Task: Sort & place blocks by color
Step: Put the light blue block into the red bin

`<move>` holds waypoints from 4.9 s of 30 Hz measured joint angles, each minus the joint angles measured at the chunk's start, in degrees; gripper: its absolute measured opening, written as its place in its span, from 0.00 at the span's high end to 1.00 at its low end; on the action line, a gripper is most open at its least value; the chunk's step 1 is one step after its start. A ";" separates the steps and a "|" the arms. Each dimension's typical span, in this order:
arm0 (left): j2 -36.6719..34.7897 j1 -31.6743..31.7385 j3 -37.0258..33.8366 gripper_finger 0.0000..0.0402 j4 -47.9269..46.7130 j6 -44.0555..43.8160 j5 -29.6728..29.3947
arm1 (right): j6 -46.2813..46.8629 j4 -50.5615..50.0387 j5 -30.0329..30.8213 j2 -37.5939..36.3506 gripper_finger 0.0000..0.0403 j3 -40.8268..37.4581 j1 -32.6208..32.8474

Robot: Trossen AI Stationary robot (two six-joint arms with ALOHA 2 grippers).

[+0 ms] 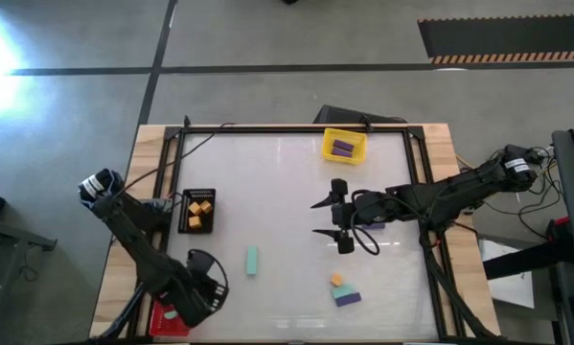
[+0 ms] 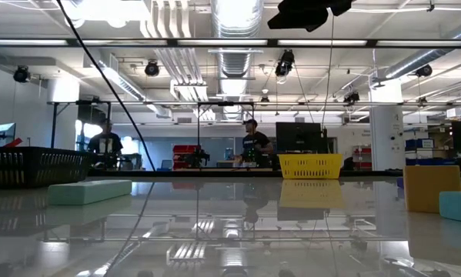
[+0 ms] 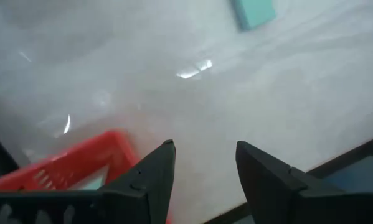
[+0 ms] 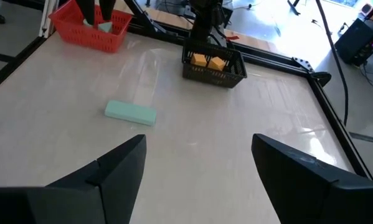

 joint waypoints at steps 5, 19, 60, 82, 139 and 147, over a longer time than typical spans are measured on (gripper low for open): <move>0.76 3.65 -0.40 0.61 3.35 5.67 -0.43 | 0.00 0.00 0.02 0.00 0.30 0.00 0.00; 4.66 12.69 -0.52 0.61 11.99 21.41 -1.09 | -0.15 -0.07 0.02 0.00 0.30 -0.02 0.01; 14.07 21.43 -7.54 0.36 22.91 17.64 -8.22 | -2.12 -0.48 -0.01 0.00 0.30 -0.02 0.02; 16.91 21.37 -6.76 0.36 22.97 16.68 -7.06 | -2.12 -0.46 0.00 0.00 0.30 -0.02 0.01; -0.69 11.71 -0.13 0.71 12.25 17.19 -4.74 | -1.49 -1.53 0.02 -0.02 0.30 -0.02 0.02; -4.38 -0.51 -0.43 0.71 3.68 -6.85 0.17 | -1.49 -1.52 0.02 -0.02 0.30 -0.02 0.00</move>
